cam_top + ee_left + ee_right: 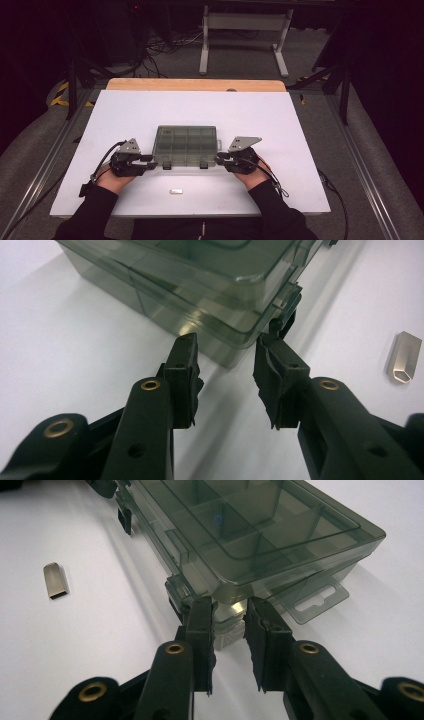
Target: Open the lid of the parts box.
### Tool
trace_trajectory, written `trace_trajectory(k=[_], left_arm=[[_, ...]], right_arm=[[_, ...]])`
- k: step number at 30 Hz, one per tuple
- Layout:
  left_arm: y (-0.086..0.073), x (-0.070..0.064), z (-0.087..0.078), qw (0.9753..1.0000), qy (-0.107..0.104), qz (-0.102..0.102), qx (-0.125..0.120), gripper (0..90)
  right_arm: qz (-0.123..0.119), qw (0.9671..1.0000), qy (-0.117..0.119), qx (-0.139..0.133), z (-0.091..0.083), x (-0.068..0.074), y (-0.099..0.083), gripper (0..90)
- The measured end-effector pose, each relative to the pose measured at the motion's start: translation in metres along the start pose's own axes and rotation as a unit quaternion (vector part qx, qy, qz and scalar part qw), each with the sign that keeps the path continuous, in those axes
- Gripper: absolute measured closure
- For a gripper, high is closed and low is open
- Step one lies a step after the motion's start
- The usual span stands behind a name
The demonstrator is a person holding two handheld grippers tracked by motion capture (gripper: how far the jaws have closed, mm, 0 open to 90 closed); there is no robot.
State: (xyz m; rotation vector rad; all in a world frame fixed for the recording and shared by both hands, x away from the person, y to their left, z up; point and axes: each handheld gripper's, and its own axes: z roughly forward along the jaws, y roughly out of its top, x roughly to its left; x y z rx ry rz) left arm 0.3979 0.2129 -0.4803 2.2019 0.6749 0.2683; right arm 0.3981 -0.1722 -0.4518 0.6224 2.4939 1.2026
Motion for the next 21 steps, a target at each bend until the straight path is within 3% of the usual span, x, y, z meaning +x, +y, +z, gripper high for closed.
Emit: trace_trajectory(k=[4, 6, 14, 21], left_arm=[[-0.001, 0.0, -0.012, 0.9997, -0.008, -0.009, -0.023, 64.1], [-0.002, 0.001, -0.017, 0.9987, -0.023, -0.019, -0.041, 66.8], [0.001, 0.0, -0.016, 0.9953, -0.052, -0.036, -0.073, 87.2], [0.001, -0.002, -0.015, 0.9947, -0.039, -0.041, -0.085, 89.7]], right_arm=[[0.001, 1.0, 0.0, -0.005, -0.002, 0.0, 0.001, 73.3], [0.001, 1.0, -0.001, -0.009, -0.003, 0.0, 0.002, 73.3], [0.005, 0.9999, 0.001, -0.015, -0.004, -0.001, 0.003, 73.3], [0.006, 0.9999, 0.002, -0.015, -0.004, -0.001, 0.003, 72.3]])
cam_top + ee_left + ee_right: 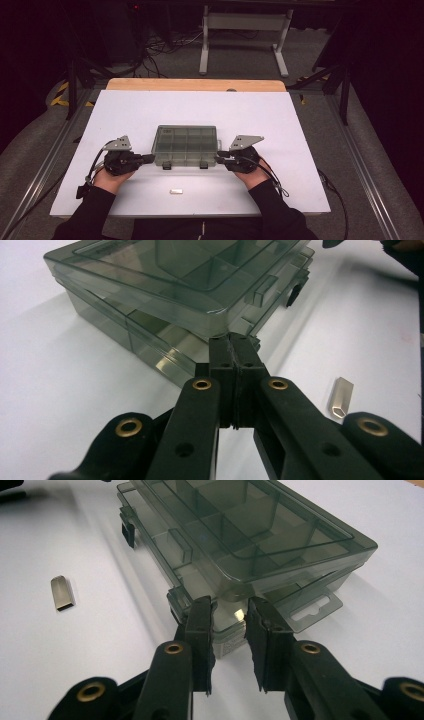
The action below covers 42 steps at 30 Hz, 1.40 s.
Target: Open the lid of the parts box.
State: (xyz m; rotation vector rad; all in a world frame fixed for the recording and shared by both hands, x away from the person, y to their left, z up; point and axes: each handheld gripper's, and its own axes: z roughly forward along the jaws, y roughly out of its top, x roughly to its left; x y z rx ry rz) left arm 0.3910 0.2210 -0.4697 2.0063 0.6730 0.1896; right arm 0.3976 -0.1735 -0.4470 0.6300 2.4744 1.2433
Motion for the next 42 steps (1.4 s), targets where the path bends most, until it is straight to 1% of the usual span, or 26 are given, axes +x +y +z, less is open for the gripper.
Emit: trace_trajectory(k=[4, 6, 9, 10, 11, 12, 16, 17, 20, 24, 28, 31, 33, 36, 39, 42], left_arm=[[0.0, -0.001, 0.0, 0.9999, 0.007, 0.005, -0.006, 89.7], [0.0, -0.002, 0.0, 0.9998, 0.011, 0.012, -0.008, 89.7], [-0.001, -0.003, 0.0, 0.9996, 0.016, 0.016, -0.016, 89.6], [0.0, -0.004, 0.0, 0.9995, 0.019, 0.018, -0.017, 89.6], [0.0, -0.004, 0.0, 0.9995, 0.019, 0.018, -0.017, 89.7], [0.0, -0.005, 0.0, 0.9991, 0.025, 0.026, -0.022, 89.6], [0.0, -0.006, 0.0, 0.9987, 0.03, 0.032, -0.026, 89.6], [0.0, -0.006, 0.0, 0.9987, 0.03, 0.031, -0.027, 89.6], [0.0, -0.006, -0.001, 0.9986, 0.032, 0.031, -0.028, 89.5], [0.0, -0.006, -0.001, 0.9986, 0.031, 0.031, -0.029, 88.5], [0.0, -0.007, -0.001, 0.9984, 0.032, 0.033, -0.033, 87.6], [0.0, -0.008, -0.002, 0.9982, 0.035, 0.034, -0.036, 87.2], [0.001, -0.008, -0.003, 0.9978, 0.037, 0.037, -0.041, 86.6], [0.001, -0.009, -0.004, 0.9978, 0.035, 0.035, -0.045, 84.8], [0.001, -0.01, -0.005, 0.9975, 0.038, 0.039, -0.044, 79.9], [0.0, -0.013, -0.007, 0.9968, 0.046, 0.042, -0.05, 67.1]], right_arm=[[0.0, 1.0, 0.002, 0.003, 0.0, 0.0, 0.0, 69.6], [0.0, 1.0, 0.001, 0.003, 0.0, -0.001, 0.0, 64.5], [0.005, 0.9999, 0.003, 0.009, 0.002, -0.003, 0.0, 49.3], [0.005, 0.9999, 0.003, 0.014, 0.002, -0.004, 0.001, 47.0], [0.005, 0.9999, 0.003, 0.014, 0.002, -0.004, 0.001, 47.0], [-0.002, 0.9999, -0.006, 0.015, 0.003, -0.005, 0.002, 42.5], [-0.008, 0.9997, -0.009, 0.022, 0.006, -0.009, 0.008, 38.4], [-0.013, 0.9996, -0.012, 0.024, 0.006, -0.01, 0.01, 37.5], [-0.025, 0.9989, -0.018, 0.034, 0.01, -0.012, 0.017, 35.2], [-0.042, 0.9977, -0.029, 0.045, 0.012, -0.013, 0.023, 34.5], [-0.049, 0.9971, -0.034, 0.047, 0.012, -0.014, 0.027, 34.2], [-0.061, 0.9961, -0.04, 0.049, 0.011, -0.014, 0.031, 34.2], [-0.066, 0.9957, -0.043, 0.048, 0.01, -0.014, 0.034, 34.1], [-0.07, 0.9955, -0.046, 0.044, 0.008, -0.015, 0.039, 34.2], [-0.075, 0.995, -0.051, 0.04, 0.006, -0.017, 0.044, 34.5], [-0.077, 0.995, -0.053, 0.035, 0.003, -0.019, 0.051, 35.4]])
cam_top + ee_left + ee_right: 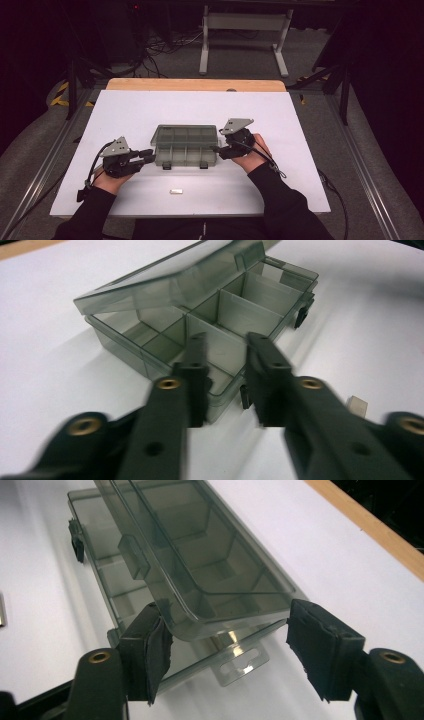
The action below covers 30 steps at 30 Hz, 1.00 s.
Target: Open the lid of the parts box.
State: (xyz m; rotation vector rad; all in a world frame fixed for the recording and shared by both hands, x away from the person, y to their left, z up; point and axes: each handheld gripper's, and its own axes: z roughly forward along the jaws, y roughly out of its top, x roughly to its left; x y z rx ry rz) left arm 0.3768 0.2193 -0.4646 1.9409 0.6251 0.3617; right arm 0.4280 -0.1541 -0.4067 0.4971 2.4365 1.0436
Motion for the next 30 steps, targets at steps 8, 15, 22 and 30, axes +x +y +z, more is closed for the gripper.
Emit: trace_trajectory(k=[8, 15, 22, 30], left_arm=[[-0.002, -0.004, -0.01, 1.0, 0.009, 0.002, -0.001, 47.9], [-0.003, -0.007, -0.019, 0.9998, 0.014, 0.001, -0.016, 37.8], [-0.007, -0.006, -0.025, 0.9994, 0.015, -0.011, -0.027, 31.1], [-0.008, -0.005, -0.028, 0.999, 0.018, -0.016, -0.038, 26.2]], right_arm=[[0.003, 0.9999, 0.009, -0.008, -0.003, -0.008, 0.012, 39.7], [0.007, 0.9998, 0.012, -0.01, -0.004, -0.022, 0.026, 47.0], [0.011, 0.9999, 0.005, -0.006, -0.006, -0.034, 0.04, 52.2], [0.021, 0.9997, 0.0, -0.011, -0.005, -0.049, 0.049, 56.1]])
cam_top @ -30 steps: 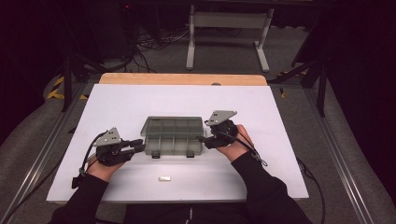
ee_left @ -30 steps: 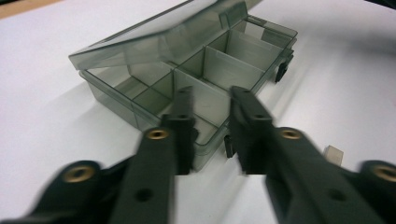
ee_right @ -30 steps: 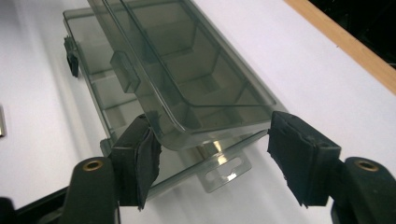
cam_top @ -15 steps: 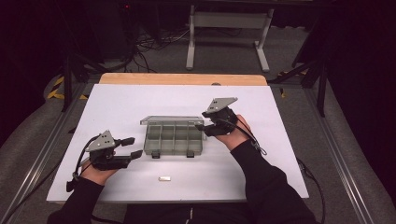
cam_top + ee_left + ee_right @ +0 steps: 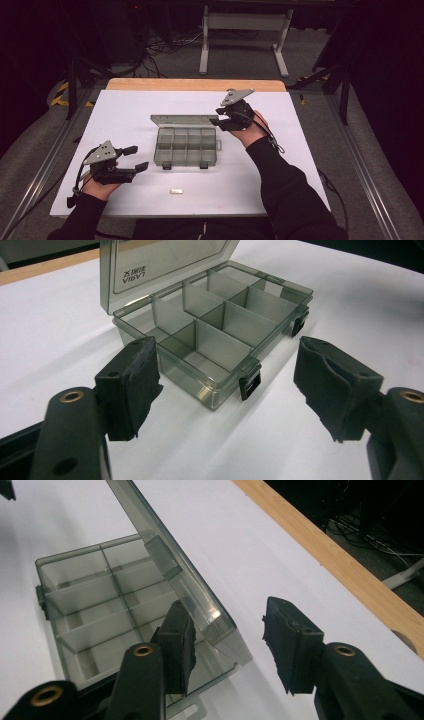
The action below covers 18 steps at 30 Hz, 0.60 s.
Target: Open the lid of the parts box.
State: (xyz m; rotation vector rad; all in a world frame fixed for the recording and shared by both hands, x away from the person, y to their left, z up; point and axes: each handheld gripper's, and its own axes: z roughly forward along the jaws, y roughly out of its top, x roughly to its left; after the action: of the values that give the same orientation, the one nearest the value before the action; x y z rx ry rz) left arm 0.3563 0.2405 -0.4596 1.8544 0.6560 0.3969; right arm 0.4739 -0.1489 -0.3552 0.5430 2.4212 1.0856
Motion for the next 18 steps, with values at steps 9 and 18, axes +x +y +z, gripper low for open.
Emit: trace_trajectory(k=[9, 18], left_arm=[[0.0, 0.001, -0.001, 1.0, 0.001, 0.001, -0.002, 24.9], [0.0, 0.001, -0.001, 1.0, 0.001, 0.001, -0.004, 23.9]], right_arm=[[0.02, 0.9998, -0.002, -0.009, 0.006, -0.015, 0.007, 59.1], [0.031, 0.9993, -0.013, -0.016, 0.012, -0.026, 0.007, 61.4]])
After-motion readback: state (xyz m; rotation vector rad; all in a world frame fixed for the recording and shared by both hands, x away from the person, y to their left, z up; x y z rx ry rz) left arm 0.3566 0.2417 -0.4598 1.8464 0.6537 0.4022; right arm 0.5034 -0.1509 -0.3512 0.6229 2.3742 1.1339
